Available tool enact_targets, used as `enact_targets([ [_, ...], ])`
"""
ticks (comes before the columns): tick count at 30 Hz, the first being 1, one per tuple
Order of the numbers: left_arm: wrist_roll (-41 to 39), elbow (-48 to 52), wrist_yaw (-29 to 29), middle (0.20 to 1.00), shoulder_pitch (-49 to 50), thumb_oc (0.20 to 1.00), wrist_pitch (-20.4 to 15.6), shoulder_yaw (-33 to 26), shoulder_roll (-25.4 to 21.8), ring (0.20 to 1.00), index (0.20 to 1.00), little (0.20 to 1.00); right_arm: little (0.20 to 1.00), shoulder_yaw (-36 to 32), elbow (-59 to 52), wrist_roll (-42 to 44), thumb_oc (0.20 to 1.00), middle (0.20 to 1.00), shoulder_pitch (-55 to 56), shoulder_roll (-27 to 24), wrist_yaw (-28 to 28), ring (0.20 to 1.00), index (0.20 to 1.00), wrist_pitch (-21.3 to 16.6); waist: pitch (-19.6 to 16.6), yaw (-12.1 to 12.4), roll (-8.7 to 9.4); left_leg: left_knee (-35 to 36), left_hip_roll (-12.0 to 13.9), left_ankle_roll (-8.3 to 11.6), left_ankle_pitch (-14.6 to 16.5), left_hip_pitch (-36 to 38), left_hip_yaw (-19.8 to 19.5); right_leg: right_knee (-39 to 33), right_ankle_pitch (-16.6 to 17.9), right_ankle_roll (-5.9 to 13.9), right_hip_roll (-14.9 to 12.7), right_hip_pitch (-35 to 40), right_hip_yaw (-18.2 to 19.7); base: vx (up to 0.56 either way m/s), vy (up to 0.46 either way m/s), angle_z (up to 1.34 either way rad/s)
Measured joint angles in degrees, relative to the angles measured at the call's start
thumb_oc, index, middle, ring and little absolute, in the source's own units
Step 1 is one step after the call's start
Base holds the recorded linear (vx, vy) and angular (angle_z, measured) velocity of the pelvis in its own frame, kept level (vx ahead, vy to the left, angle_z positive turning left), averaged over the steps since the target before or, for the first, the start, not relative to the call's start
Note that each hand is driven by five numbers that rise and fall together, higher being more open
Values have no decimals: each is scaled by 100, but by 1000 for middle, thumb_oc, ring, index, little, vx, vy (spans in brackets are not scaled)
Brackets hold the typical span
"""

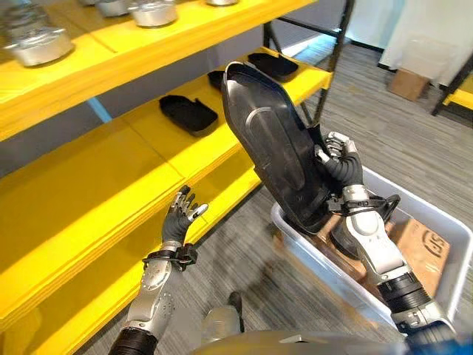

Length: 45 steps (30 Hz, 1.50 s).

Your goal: Move parts from the plastic box to the shelf.

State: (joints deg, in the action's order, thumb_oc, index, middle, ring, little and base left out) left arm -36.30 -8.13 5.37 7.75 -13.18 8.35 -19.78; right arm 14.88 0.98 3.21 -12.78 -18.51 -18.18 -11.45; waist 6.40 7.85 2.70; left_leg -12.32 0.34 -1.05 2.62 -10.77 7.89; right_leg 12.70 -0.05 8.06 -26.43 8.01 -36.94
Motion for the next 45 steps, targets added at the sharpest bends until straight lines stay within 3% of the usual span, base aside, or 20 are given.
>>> enact_targets([
  [4, 222, -7, 1, 1000, 67, 1000, -4, 5, -68, 1000, 1000, 1000, 200, 36, 17, -100, 200, 200, -117, 32, -43, 200, 200, 74, 22, -21, -23, -121, -297, -350, 176, 24, -105, 749, 597, -195, -520, -305, 96, 170, 327, 30],
  [6, 264, 10, 13, 1000, 6, 1000, -21, -94, -170, 1000, 1000, 1000, 200, 122, 7, -124, 200, 200, -114, 96, -39, 200, 200, 73, 28, 40, -44, 129, -344, -540, 12, 74, -230, 801, 380, -61, -103, -617, 552, 122, 101, 11],
  [9, 380, -14, 127, 1000, -273, 1000, -23, -91, -119, 1000, 1000, 1000, 200, 40, -11, -135, 200, 200, -58, -133, 13, 200, 200, 77, 176, -183, -290, 938, -411, -588, -446, 377, -754, 508, -332, -211, 1145, -1040, 1617, 173, 69, 74],
  [10, 383, 1, 125, 1000, -428, 1000, -27, 19, -62, 1000, 1000, 1000, 200, -65, -10, -128, 200, 200, 67, -277, 24, 200, 200, 91, 291, -433, -482, 1215, -387, -408, -610, 521, -1043, 393, -631, -278, 1819, -1256, 2242, 183, 22, 125],
  [12, 411, -163, 118, 1000, -491, 1000, -46, 69, 23, 1000, 1000, 1000, 200, -65, -25, -120, 200, 200, 210, -302, 20, 200, 200, 94, 322, -669, -463, 1299, -469, 190, -223, 637, -976, 25, -612, -496, 2447, -1670, 3134, 195, -14, 109],
  [13, 429, -182, 112, 1000, -501, 1000, -37, 96, 49, 1000, 1000, 1000, 200, -56, -26, -122, 200, 200, 266, -293, 30, 200, 200, 99, 355, -870, -401, 1116, -507, 69, -63, 610, -618, -280, -587, -466, 2466, -1711, 3283, 102, -36, 123],
  [14, 444, -144, 83, 1000, -501, 1000, -41, 136, 72, 1000, 1000, 1000, 200, -96, -57, -115, 200, 200, 293, -360, 27, 200, 200, 97, 368, -965, -395, 983, -571, -457, -202, 635, -465, -251, -532, -363, 2376, -1837, 3292, 140, -78, 111],
  [15, 448, -129, 89, 1000, -449, 1000, -40, 109, 132, 1000, 1000, 1000, 200, -95, -77, -108, 200, 200, 308, -363, 39, 200, 200, 104, 337, -951, -315, 1127, -761, -555, -195, 806, -529, -314, -375, -290, 2289, -1988, 3489, 143, -79, 76],
  [19, 495, -99, 88, 1000, -149, 1000, -29, 140, 141, 1000, 1000, 1000, 200, -181, -172, -97, 200, 200, 371, -370, 106, 200, 200, 88, 312, -846, -316, 1434, -854, -663, -321, 1223, -963, -716, 41, -408, 2306, -1946, 3241, 133, -126, 67],
  [26, 490, 0, 72, 1000, 199, 1000, -13, 121, 160, 1000, 1000, 1000, 200, -287, -163, -3, 200, 200, 350, -428, 225, 200, 200, 66, 254, -694, -321, 1315, -819, -443, -188, 1691, -1331, -1221, 300, -731, 2320, -1050, 2928, 92, -166, 36],
  [30, 476, 6, 35, 1000, 328, 1000, 4, 69, 345, 1000, 1000, 1000, 200, -280, -163, 44, 200, 200, 378, -444, 264, 200, 200, 63, 193, -694, -255, 916, -801, -163, -21, 1703, -1538, -1477, 300, -787, 2355, -629, 2810, -32, -230, 9],
  [32, 387, 4, -35, 1000, 232, 1000, 8, 74, 388, 1000, 1000, 1000, 200, -284, -166, 108, 200, 200, 361, -444, 292, 200, 200, 15, 160, -696, -77, 377, -908, 42, 103, 1385, -1636, -1588, 232, -831, 2267, -625, 2731, -134, -72, 41],
  [34, 357, -18, -49, 1000, 191, 1000, 19, 99, 359, 1000, 1000, 1000, 200, -279, -161, 112, 200, 200, 367, -466, 275, 200, 200, -3, 232, -716, 45, -422, -1021, 412, 129, 867, -1422, -1630, 234, -914, 2101, -605, 2474, -76, -40, 69],
  [36, 323, 7, -53, 1000, 153, 1000, 20, 90, 239, 1000, 1000, 1000, 200, -242, -164, 110, 200, 200, 368, -404, 275, 200, 200, -3, 312, -704, 186, -788, -673, 262, 519, 556, -884, -1612, 201, -1005, 1976, -570, 2318, 0, 38, 60],
  [37, 314, 11, -44, 1000, 187, 1000, 22, 69, 156, 1000, 1000, 1000, 200, -199, -165, 110, 200, 200, 362, -354, 272, 200, 200, -7, 336, -689, 203, -510, 18, 250, 515, 581, -458, -1548, 134, -1014, 2009, -555, 2215, 13, 90, 46],
  [39, 315, 6, -36, 1000, 214, 1000, 28, 113, 142, 1000, 1000, 1000, 200, -189, -162, 112, 200, 200, 336, -283, 255, 200, 200, -12, 420, -667, 116, 56, 892, 470, 354, 579, -549, -1383, 37, -1004, 2004, -574, 2143, 24, 158, 34],
  [41, 316, 1, -29, 1000, 183, 1000, 59, 191, 162, 1000, 1000, 1000, 200, -179, -155, 112, 200, 200, 326, -271, 195, 200, 200, -11, 456, -734, -14, 396, 1397, 710, 98, 598, -524, -1281, -39, -894, 2007, -581, 2034, 23, 215, 28],
  [42, 317, 1, -32, 1000, 136, 1000, 63, 294, 225, 1000, 1000, 1000, 200, -174, -140, 125, 200, 200, 323, -293, 165, 200, 200, -10, 502, -790, -188, 582, 1626, 703, -115, 628, -504, -1066, -123, -724, 1938, -616, 1981, 53, 331, 39],
  [44, 314, -7, -44, 1000, 117, 1000, 99, 395, 391, 1000, 1000, 1000, 200, -167, -130, 193, 200, 200, 322, -472, 151, 200, 200, -6, 452, -903, -528, 840, 1681, 524, -245, 694, -414, -870, -197, -502, 1915, -655, 1888, 60, 253, 25],
  [45, 314, -46, -67, 1000, 72, 1000, 144, 425, 429, 1000, 1000, 1000, 200, -181, -39, 217, 200, 200, 334, -457, 143, 200, 200, 12, 450, -886, -528, 1040, 1569, 814, -472, 825, -313, -738, -202, -327, 1772, -657, 1913, 79, 240, 14],
])
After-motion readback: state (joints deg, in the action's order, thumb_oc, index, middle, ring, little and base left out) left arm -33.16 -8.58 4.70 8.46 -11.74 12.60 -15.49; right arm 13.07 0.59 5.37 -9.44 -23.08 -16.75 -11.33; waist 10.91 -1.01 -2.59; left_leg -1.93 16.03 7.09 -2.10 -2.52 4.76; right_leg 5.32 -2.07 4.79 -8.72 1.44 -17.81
